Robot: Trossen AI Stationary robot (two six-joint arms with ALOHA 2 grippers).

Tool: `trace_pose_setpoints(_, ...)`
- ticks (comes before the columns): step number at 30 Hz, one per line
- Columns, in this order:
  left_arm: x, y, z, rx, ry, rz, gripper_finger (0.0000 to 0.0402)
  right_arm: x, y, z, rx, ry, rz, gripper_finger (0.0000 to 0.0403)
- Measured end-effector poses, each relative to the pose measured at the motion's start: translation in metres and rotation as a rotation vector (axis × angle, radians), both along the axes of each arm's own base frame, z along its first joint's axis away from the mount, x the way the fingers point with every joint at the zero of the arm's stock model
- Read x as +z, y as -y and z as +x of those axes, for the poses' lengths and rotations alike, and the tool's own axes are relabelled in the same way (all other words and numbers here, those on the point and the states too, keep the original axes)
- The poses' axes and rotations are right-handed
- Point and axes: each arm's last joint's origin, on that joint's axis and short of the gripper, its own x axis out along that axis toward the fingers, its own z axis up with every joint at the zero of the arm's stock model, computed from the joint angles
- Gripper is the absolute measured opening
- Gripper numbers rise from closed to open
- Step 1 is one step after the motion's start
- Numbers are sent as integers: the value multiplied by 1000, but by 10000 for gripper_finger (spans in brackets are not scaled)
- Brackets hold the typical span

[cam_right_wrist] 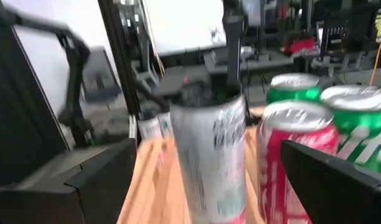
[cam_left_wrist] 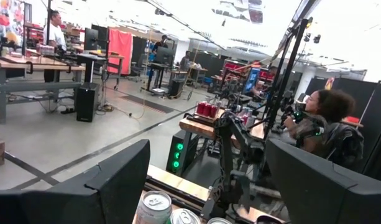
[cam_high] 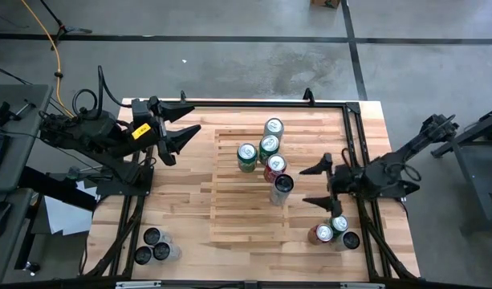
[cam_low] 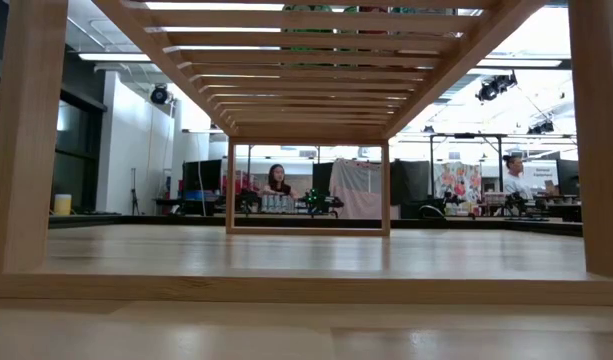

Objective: Place canned beverage on shelf
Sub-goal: Put the top white pink soda can on the shelf aligned with the other white pink soda can

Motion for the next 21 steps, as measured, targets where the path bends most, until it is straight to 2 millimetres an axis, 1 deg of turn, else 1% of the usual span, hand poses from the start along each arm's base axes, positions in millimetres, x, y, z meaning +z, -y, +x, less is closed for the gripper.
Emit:
trace_pose_setpoints(3, 0, 0, 0, 3, -10, 25, 312, 15, 7, -9, -27, 109, 104, 381)
trace_pose_setpoints(8, 0, 0, 0, 5, -17, 39, 312, 50, 25, -21, -204, 420, 377, 381)
trace_pose_setpoints(10, 0, 0, 0, 5, -18, 40, 312, 59, 31, -24, -242, 518, 409, 381)
trace_pose_setpoints(12, 0, 0, 0, 5, -21, 41, 312, 63, 35, -24, -277, 573, 372, 381)
trace_pose_setpoints(14, -1, 0, 0, 5, -29, 44, 312, 64, 39, -22, -309, 598, 358, 381)
trace_pose_setpoints(17, -3, 0, 0, 5, -50, 52, 312, 68, 43, -14, -348, 582, 336, 381)
trace_pose_setpoints(21, -6, 0, -1, 1, -70, 39, 312, 84, 43, 6, -398, 457, 237, 381)
